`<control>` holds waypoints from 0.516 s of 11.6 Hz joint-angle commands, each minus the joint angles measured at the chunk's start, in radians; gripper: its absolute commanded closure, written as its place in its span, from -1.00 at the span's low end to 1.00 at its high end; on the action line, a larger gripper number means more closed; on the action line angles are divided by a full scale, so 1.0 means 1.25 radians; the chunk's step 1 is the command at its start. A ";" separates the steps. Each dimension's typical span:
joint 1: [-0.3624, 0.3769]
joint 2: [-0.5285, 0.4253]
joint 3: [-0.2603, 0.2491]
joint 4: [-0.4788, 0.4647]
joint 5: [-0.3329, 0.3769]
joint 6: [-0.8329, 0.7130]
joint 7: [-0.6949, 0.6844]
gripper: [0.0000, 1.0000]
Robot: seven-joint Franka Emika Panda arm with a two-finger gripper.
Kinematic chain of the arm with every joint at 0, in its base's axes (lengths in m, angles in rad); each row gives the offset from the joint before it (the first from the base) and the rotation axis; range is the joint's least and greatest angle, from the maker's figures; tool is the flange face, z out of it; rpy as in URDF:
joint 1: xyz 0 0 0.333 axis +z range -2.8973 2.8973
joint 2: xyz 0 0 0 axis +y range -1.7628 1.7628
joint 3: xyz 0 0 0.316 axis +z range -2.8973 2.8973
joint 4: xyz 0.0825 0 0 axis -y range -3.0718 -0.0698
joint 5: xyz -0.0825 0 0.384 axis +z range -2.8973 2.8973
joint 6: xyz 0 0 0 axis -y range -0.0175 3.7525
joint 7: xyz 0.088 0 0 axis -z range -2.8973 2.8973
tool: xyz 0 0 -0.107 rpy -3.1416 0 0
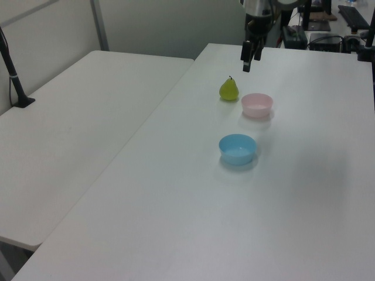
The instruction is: Place the pear in the bowl
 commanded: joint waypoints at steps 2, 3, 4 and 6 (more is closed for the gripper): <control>-0.053 0.116 -0.003 0.065 -0.003 0.107 -0.017 -1.00; -0.065 0.137 -0.005 0.068 -0.016 0.140 -0.016 -1.00; -0.074 0.156 -0.005 0.068 -0.026 0.184 -0.014 -1.00; -0.100 0.194 -0.006 0.068 -0.043 0.256 -0.013 -1.00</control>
